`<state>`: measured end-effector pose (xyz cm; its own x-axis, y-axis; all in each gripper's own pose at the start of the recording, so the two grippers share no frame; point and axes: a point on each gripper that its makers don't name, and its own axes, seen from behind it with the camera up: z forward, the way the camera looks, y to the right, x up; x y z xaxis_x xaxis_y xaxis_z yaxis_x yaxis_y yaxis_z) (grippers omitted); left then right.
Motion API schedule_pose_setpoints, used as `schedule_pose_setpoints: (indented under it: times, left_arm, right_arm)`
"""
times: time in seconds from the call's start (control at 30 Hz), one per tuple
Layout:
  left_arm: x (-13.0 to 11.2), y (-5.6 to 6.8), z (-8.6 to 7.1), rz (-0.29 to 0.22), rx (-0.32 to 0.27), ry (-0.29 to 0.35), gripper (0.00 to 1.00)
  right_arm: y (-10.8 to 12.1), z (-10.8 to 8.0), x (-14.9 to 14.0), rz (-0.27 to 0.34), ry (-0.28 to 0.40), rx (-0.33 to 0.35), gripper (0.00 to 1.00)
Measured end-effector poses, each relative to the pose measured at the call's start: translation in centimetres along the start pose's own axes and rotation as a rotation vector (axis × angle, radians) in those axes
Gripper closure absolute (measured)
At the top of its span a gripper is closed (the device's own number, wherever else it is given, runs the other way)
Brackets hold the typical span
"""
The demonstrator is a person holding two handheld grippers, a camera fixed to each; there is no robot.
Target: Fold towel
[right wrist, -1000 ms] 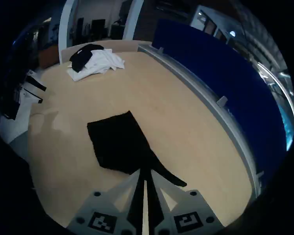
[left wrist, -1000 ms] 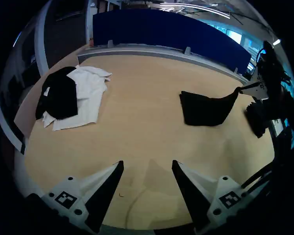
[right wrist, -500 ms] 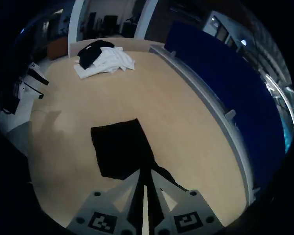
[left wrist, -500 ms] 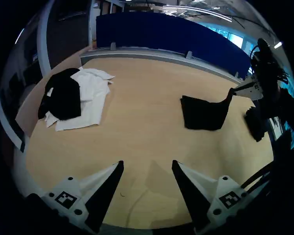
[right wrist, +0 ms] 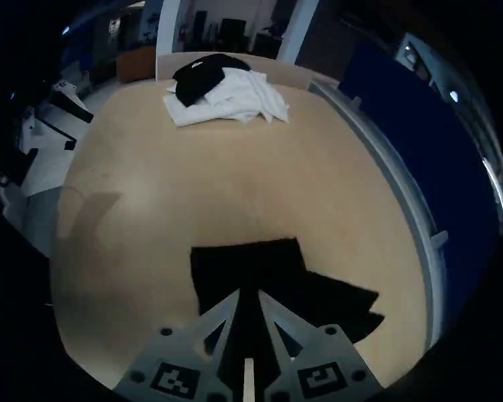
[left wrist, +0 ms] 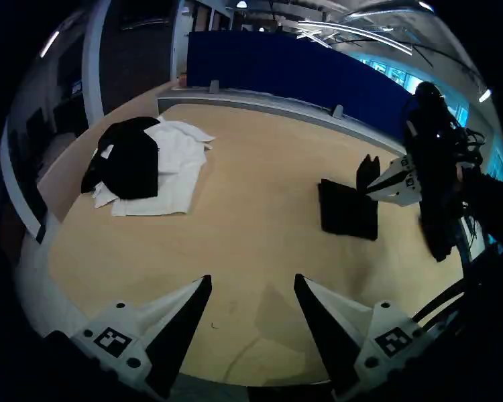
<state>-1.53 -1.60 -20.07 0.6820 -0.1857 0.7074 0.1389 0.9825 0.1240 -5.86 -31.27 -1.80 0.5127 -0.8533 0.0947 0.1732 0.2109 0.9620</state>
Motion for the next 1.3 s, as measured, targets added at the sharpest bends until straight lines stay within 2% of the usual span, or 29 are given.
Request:
schedule_pose_setpoints:
  times: [0.1,0.2,0.33,0.5,0.57,0.6,0.7,0.83,1.1,1.3]
  left_arm:
    - [-0.3,-0.1,-0.2,-0.02,0.006,0.001,0.09]
    - [-0.6,-0.2,-0.4,-0.031,0.008,0.0,0.09]
    - [-0.7,-0.4,-0.5,-0.033,0.015,0.001,0.09]
    - [-0.7,-0.4,-0.3,-0.034,0.015,-0.001,0.09]
    - [-0.8,-0.5,-0.2,-0.033,0.015,-0.002,0.09]
    - [-0.8,-0.5,-0.2,-0.033,0.015,-0.003,0.09]
    - [-0.8,-0.5,0.0,-0.029,0.014,-0.003,0.09]
    - [-0.8,-0.5,0.1,-0.026,0.016,-0.003,0.09]
    - [-0.7,-0.4,0.2,-0.03,0.012,-0.004,0.09]
    - [-0.4,-0.2,0.1,-0.026,0.012,-0.001,0.09]
  right_arm:
    - [-1.4,2.3,0.0,0.016,-0.01,0.04,0.96]
    - [-2.3,3.8,-0.1,0.035,-0.021,0.062,0.96]
    - [-2.5,4.4,-0.3,0.05,-0.029,0.067,0.95]
    - [-2.5,4.6,-0.5,0.065,-0.029,0.066,0.9]
    - [-2.5,4.5,-0.3,0.073,-0.023,0.067,0.83]
    - [-2.5,4.5,-0.3,0.077,-0.02,0.068,0.78]
    - [-2.4,4.4,0.0,0.086,-0.011,0.071,0.53]
    - [-2.4,3.9,0.2,0.094,0.004,0.071,0.37]
    - [-2.5,2.9,-0.6,0.143,0.011,0.055,0.27]
    - [-2.7,2.1,-2.4,0.195,0.007,0.037,0.27]
